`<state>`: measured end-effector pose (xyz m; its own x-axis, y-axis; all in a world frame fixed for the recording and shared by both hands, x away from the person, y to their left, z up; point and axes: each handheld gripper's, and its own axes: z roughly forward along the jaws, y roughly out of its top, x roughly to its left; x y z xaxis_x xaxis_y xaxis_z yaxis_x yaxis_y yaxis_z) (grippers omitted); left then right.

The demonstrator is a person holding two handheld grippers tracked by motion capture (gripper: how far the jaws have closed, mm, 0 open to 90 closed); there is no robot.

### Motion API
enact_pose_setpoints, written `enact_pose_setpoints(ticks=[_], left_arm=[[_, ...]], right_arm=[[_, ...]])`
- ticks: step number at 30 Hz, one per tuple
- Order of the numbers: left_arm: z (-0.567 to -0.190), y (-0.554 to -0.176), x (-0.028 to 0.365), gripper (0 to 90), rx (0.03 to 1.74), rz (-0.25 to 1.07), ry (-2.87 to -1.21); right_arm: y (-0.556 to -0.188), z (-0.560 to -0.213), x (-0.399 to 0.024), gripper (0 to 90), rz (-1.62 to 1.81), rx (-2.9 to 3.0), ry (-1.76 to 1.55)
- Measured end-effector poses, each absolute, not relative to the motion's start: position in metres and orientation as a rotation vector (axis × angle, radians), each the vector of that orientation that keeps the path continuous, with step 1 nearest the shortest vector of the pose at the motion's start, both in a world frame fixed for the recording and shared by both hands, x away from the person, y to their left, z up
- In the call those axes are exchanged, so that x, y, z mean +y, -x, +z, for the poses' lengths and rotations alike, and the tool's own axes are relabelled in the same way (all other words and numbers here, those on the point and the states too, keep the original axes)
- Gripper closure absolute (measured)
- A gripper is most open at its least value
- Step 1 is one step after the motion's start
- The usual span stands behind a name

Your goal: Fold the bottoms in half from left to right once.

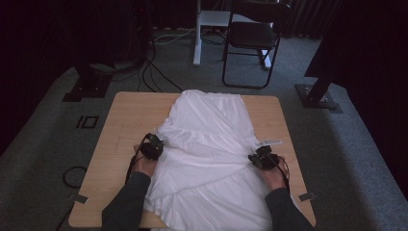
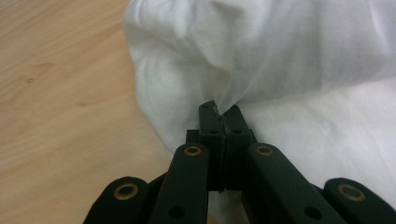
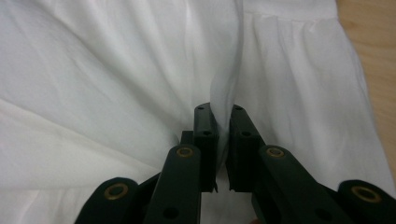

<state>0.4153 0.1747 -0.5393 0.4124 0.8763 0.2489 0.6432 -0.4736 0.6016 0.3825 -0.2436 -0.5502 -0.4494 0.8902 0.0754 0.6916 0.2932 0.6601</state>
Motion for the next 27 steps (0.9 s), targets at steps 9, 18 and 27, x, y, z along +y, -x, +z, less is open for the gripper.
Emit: enact_pose_setpoints(ticks=[9, 18, 27], left_arm=[[-0.48, -0.359, 0.201, 90.0, 1.222, 0.655, -2.042], [-0.507, -0.342, 0.213, 66.6, 1.293, 0.622, -2.071], [-0.505, -0.323, 0.195, 57.2, 1.179, 0.577, -2.095]], right_arm=[[-0.372, -0.496, -0.264, 88.1, 1.155, 2.121, -1.411], [-0.391, -0.537, -0.282, 74.0, 0.785, 2.149, -1.52], [-0.375, -0.499, -0.256, 50.6, 0.993, 2.103, -1.343]])
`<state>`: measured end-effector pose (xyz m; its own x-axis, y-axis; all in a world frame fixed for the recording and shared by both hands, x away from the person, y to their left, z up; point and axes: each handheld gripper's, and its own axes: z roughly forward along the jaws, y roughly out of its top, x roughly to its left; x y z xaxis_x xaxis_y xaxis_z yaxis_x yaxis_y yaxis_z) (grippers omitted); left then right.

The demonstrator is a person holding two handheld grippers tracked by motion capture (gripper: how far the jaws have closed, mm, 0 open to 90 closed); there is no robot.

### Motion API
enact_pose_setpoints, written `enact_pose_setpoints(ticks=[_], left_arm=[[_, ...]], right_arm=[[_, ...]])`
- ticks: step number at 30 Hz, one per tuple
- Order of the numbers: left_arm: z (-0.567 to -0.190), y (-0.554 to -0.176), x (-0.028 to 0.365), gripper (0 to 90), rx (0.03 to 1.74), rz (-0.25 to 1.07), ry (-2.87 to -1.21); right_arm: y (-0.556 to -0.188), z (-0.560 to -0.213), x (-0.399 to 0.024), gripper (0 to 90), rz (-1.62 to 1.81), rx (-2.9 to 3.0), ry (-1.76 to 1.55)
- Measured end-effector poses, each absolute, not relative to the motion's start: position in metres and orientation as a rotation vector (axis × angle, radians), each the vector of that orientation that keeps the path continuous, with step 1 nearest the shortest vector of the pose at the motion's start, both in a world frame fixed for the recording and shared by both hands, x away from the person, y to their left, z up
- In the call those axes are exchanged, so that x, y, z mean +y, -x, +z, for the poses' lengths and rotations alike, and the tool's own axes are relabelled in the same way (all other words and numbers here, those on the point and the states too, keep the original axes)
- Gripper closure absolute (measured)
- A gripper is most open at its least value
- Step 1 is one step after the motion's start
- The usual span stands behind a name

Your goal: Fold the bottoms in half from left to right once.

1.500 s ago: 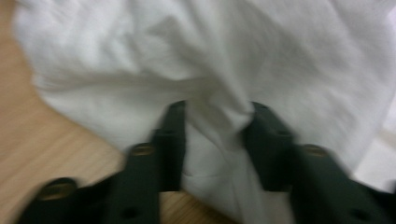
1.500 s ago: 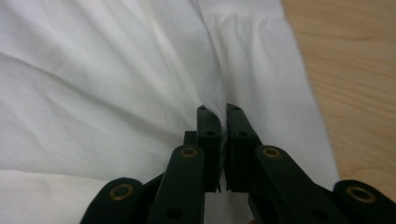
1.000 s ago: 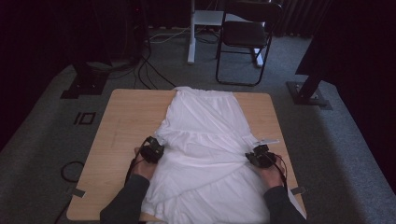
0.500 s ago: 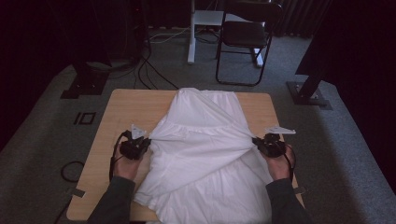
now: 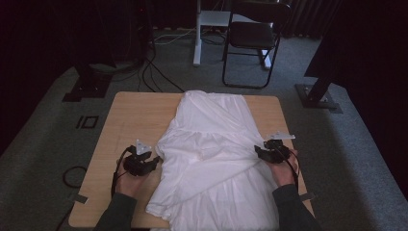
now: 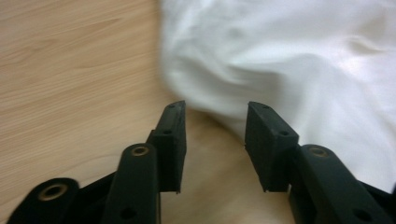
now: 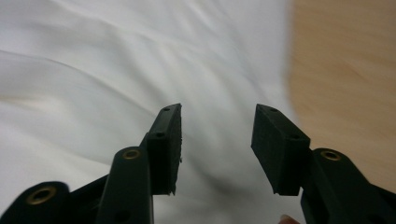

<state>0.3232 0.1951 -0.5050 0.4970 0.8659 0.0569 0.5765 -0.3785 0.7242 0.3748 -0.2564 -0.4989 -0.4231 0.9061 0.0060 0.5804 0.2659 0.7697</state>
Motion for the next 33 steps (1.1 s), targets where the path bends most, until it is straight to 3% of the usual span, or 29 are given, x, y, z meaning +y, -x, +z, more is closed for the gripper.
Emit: enact_pose_setpoints(ticks=[4, 11, 12, 13, 14, 15, 16, 17, 20, 23, 25, 27, 29, 30, 33], left_arm=[[-0.513, -0.313, 0.185, 53.9, 1.146, 0.535, -2.119], [-0.531, -0.307, 0.179, 50.6, 1.141, 0.466, -2.158], [-0.533, -0.307, 0.178, 50.6, 1.142, 0.456, -2.164], [-0.536, -0.307, 0.176, 52.4, 1.14, 0.448, -2.173], [-0.54, -0.305, 0.173, 60.9, 1.111, 0.414, -2.206], [-0.54, -0.305, 0.173, 72.1, 1.111, 0.414, -2.206], [-0.541, -0.303, 0.172, 72.1, 1.088, 0.412, -2.226], [-0.54, -0.299, 0.17, 87.3, 1.066, 0.419, -2.237], [-0.536, -0.296, 0.173, 88.6, 1.066, 0.422, -2.224], [-0.53, -0.286, 0.183, 88.6, 1.096, 0.431, -2.199], [-0.53, -0.286, 0.183, 88.6, 1.096, 0.431, -2.199], [-0.531, -0.277, 0.177, 82.8, 1.089, 0.419, -2.209], [-0.533, -0.276, 0.173, 67.0, 1.07, 0.409, -2.223], [-0.54, -0.274, 0.161, 62.9, 1.054, 0.408, -2.273], [-0.545, -0.274, 0.153, 63.5, 1.039, 0.422, -2.274]], right_arm=[[-0.373, -0.488, -0.223, 46.9, 1.093, 2.207, -1.196], [-0.394, -0.503, -0.167, 41.9, 1.054, 2.356, -1.042], [-0.397, -0.506, -0.163, 45.1, 1.036, 2.376, -1.041], [-0.4, -0.512, -0.158, 74.3, 1.011, 2.43, -1.005], [-0.398, -0.513, -0.158, 83.7, 1.005, 2.447, -0.996], [-0.398, -0.513, -0.158, 83.7, 1.005, 2.447, -0.996], [-0.394, -0.512, -0.16, 89.0, 1.006, 2.448, -1.003], [-0.38, -0.505, -0.17, 89.4, 1.05, 2.438, -0.973], [-0.363, -0.497, -0.184, 89.5, 1.068, 2.419, -0.949], [-0.318, -0.483, -0.237, 89.4, 1.194, 2.34, -0.986], [-0.307, -0.482, -0.252, 89.4, 1.201, 2.32, -1.009], [-0.278, -0.49, -0.295, 89.4, 1.152, 2.281, -1.113], [-0.271, -0.498, -0.306, 89.3, 1.131, 2.286, -1.144], [-0.264, -0.518, -0.321, 89.1, 1.086, 2.307, -1.212], [-0.263, -0.542, -0.327, 88.8, 1.033, 2.335, -1.287]])
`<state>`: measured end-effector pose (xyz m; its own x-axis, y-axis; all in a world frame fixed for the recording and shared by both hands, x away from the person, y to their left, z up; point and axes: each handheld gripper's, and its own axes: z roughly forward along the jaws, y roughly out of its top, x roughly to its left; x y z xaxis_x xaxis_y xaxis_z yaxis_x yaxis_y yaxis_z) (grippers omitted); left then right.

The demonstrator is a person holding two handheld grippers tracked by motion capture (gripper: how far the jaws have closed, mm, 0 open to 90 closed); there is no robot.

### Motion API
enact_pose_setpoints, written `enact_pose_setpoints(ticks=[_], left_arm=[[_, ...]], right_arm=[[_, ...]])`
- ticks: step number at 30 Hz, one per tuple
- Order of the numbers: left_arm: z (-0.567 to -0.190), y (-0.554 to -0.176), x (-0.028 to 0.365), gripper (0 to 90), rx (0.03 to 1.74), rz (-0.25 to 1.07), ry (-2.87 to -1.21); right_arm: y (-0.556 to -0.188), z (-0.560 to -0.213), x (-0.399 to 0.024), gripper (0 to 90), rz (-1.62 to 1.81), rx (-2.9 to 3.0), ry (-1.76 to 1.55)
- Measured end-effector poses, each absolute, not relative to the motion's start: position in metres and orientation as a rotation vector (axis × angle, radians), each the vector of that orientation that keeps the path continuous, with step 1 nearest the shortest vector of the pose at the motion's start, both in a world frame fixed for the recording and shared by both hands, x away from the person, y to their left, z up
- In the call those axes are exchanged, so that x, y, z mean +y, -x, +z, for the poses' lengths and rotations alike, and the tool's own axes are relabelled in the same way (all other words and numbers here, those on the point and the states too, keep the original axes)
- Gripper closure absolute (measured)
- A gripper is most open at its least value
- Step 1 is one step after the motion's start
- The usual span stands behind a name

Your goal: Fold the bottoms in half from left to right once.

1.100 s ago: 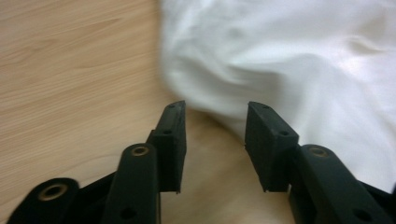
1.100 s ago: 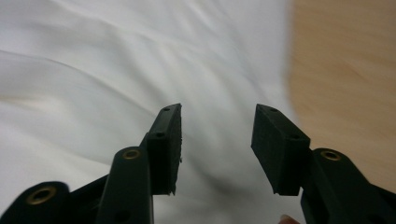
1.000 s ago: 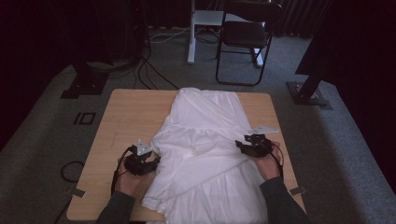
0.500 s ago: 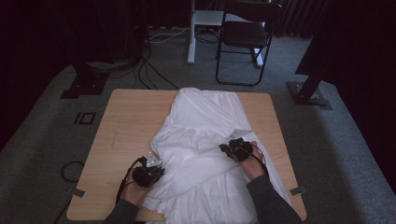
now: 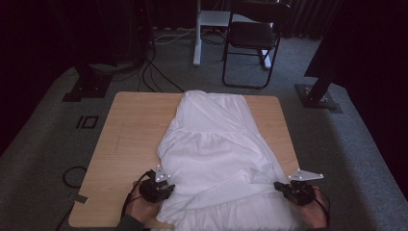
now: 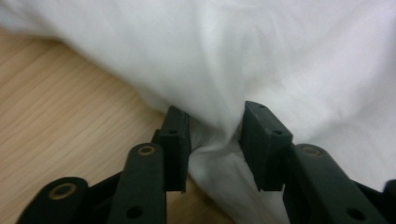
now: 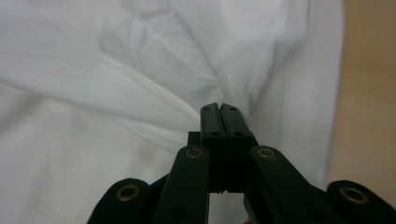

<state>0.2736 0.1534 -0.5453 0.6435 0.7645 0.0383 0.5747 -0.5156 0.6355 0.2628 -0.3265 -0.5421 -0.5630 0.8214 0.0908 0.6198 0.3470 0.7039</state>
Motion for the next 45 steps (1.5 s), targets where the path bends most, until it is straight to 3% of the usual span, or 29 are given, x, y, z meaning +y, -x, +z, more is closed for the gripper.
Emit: enact_pose_setpoints(ticks=[1, 2, 4, 15, 17, 19, 22, 23, 24, 29, 37, 45], left_arm=[[-0.545, -0.276, 0.15, 74.3, 1.039, 0.445, -2.281], [-0.545, -0.276, 0.15, 79.7, 1.039, 0.445, -2.281], [-0.545, -0.281, 0.147, 84.3, 1.028, 0.506, -2.298], [-0.541, -0.373, 0.175, 86.7, 1.218, 0.707, -2.265], [-0.541, -0.384, 0.182, 83.5, 1.253, 0.67, -2.216], [-0.539, -0.389, 0.19, 71.8, 1.279, 0.63, -2.159], [-0.532, -0.384, 0.199, 66.2, 1.291, 0.62, -2.116], [-0.52, -0.372, 0.208, 61.4, 1.275, 0.645, -2.073], [-0.515, -0.365, 0.214, 60.2, 1.262, 0.659, -2.047], [-0.5, -0.327, 0.238, 54.0, 1.255, 0.708, -2.005], [-0.516, -0.288, 0.251, 48.7, 1.258, 0.624, -2.003], [-0.532, -0.274, 0.237, 39.9, 1.251, 0.498, -2.042]], right_arm=[[-0.264, -0.561, -0.325, 88.8, 1.039, 2.344, -1.32], [-0.266, -0.563, -0.325, 88.8, 1.104, 2.336, -1.333], [-0.268, -0.564, -0.323, 88.9, 1.111, 2.33, -1.345], [-0.327, -0.56, -0.275, 88.6, 1.028, 2.316, -1.256], [-0.339, -0.559, -0.269, 88.6, 1.012, 2.299, -1.253], [-0.35, -0.558, -0.265, 88.1, 0.991, 2.294, -1.266], [-0.356, -0.555, -0.262, 83.6, 0.956, 2.308, -1.279], [-0.359, -0.552, -0.261, 70.1, 0.919, 2.321, -1.281], [-0.358, -0.55, -0.26, 65.1, 0.923, 2.32, -1.285], [-0.351, -0.525, -0.254, 48.7, 1.05, 2.254, -1.258], [-0.369, -0.498, -0.228, 44.4, 1.127, 2.199, -1.262], [-0.398, -0.509, -0.196, 42.5, 0.932, 2.242, -1.287]])
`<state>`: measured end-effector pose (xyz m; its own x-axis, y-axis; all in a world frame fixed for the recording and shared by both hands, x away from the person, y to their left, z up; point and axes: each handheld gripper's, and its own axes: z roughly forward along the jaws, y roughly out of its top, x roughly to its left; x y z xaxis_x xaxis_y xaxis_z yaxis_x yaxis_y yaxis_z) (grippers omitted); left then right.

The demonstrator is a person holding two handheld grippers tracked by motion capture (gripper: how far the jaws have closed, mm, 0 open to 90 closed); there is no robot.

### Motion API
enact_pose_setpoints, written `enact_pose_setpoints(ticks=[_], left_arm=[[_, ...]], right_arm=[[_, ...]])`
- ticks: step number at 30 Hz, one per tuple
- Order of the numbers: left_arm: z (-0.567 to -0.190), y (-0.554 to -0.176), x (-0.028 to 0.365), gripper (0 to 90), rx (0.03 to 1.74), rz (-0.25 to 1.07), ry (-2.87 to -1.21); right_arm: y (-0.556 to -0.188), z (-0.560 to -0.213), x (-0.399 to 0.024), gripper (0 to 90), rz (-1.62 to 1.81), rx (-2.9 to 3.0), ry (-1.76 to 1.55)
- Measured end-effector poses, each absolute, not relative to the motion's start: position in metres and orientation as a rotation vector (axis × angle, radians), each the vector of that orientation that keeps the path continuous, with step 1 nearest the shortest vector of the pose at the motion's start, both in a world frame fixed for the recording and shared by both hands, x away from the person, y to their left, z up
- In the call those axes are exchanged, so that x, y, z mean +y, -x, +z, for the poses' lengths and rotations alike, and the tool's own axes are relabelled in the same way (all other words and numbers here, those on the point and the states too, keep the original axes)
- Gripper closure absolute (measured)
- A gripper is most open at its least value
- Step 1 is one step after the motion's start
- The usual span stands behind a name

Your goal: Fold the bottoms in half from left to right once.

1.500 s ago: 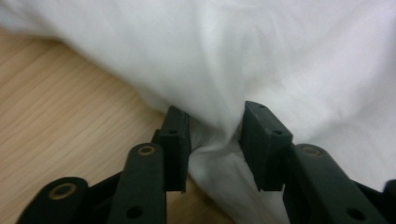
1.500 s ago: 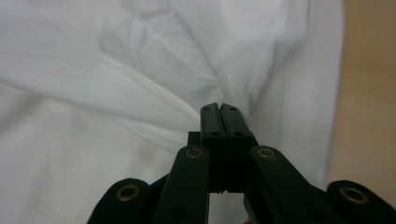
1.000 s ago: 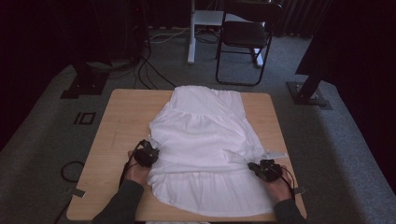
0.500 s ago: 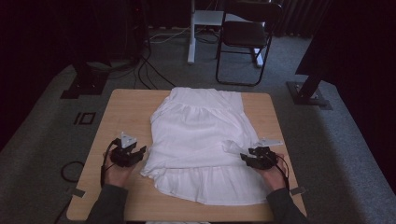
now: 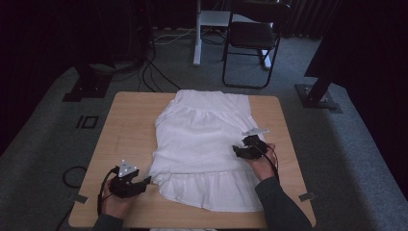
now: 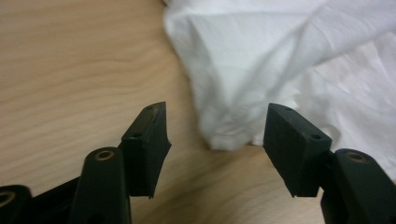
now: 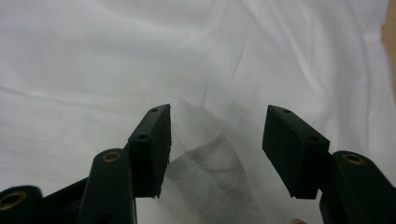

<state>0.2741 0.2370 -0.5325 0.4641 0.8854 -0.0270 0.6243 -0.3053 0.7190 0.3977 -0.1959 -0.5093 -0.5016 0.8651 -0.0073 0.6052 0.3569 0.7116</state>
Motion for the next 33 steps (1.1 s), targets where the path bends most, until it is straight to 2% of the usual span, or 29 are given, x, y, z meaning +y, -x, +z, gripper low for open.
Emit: enact_pose_setpoints(ticks=[1, 2, 3, 4, 5, 6, 7, 9, 10, 11, 12, 13, 14, 17, 20, 25, 26, 28, 30, 32, 33], left_arm=[[-0.532, -0.274, 0.237, 38.5, 1.251, 0.498, -2.042], [-0.536, -0.274, 0.231, 37.8, 1.245, 0.513, -2.072], [-0.536, -0.274, 0.231, 37.7, 1.245, 0.513, -2.072], [-0.541, -0.277, 0.226, 37.5, 1.247, 0.52, -2.1], [-0.541, -0.277, 0.226, 37.6, 1.247, 0.52, -2.1], [-0.543, -0.28, 0.224, 38.6, 1.247, 0.518, -2.106], [-0.545, -0.282, 0.221, 38.6, 1.251, 0.522, -2.107], [-0.549, -0.287, 0.218, 49.2, 1.266, 0.52, -2.107], [-0.549, -0.289, 0.217, 49.2, 1.277, 0.514, -2.106], [-0.549, -0.29, 0.217, 60.2, 1.275, 0.514, -2.111], [-0.547, -0.291, 0.217, 81.6, 1.279, 0.523, -2.117], [-0.544, -0.289, 0.218, 81.6, 1.283, 0.548, -2.107], [-0.532, -0.283, 0.221, 85.8, 1.263, 0.612, -2.064], [-0.516, -0.274, 0.221, 86.0, 1.226, 0.683, -2.016], [-0.484, -0.251, 0.216, 85.6, 1.093, 0.743, -1.979], [-0.474, -0.239, 0.21, 81.9, 1.0, 0.672, -2.02], [-0.476, -0.237, 0.208, 78.0, 0.994, 0.676, -2.041], [-0.481, -0.236, 0.206, 76.4, 0.994, 0.662, -2.071], [-0.49, -0.237, 0.207, 73.3, 1.003, 0.652, -2.1], [-0.499, -0.239, 0.21, 71.4, 1.034, 0.626, -2.118], [-0.499, -0.239, 0.21, 70.0, 1.034, 0.626, -2.118]], right_arm=[[-0.398, -0.509, -0.196, 42.5, 0.932, 2.242, -1.287], [-0.398, -0.514, -0.194, 59.8, 0.885, 2.291, -1.288], [-0.398, -0.514, -0.194, 59.8, 0.885, 2.291, -1.288], [-0.393, -0.515, -0.198, 76.6, 0.887, 2.318, -1.264], [-0.393, -0.515, -0.198, 76.6, 0.887, 2.318, -1.264], [-0.383, -0.512, -0.205, 84.5, 0.905, 2.315, -1.253], [-0.383, -0.512, -0.205, 84.5, 0.905, 2.315, -1.253], [-0.372, -0.506, -0.216, 86.9, 0.931, 2.302, -1.238], [-0.365, -0.503, -0.222, 87.1, 0.95, 2.29, -1.231], [-0.358, -0.5, -0.228, 87.3, 0.978, 2.275, -1.226], [-0.343, -0.493, -0.243, 87.6, 1.026, 2.244, -1.222], [-0.343, -0.493, -0.243, 87.6, 1.026, 2.244, -1.222], [-0.328, -0.487, -0.258, 87.8, 1.086, 2.217, -1.22], [-0.312, -0.482, -0.272, 87.9, 1.155, 2.213, -1.188], [-0.278, -0.467, -0.293, 88.1, 1.196, 2.157, -1.109], [-0.246, -0.457, -0.321, 88.2, 1.268, 2.069, -1.11], [-0.23, -0.462, -0.334, 88.2, 1.241, 2.038, -1.134], [-0.226, -0.466, -0.338, 88.2, 1.233, 2.036, -1.151], [-0.218, -0.484, -0.348, 88.2, 1.231, 2.053, -1.2], [-0.214, -0.519, -0.356, 88.0, 1.137, 2.1, -1.268], [-0.214, -0.519, -0.356, 88.0, 1.137, 2.1, -1.268]])
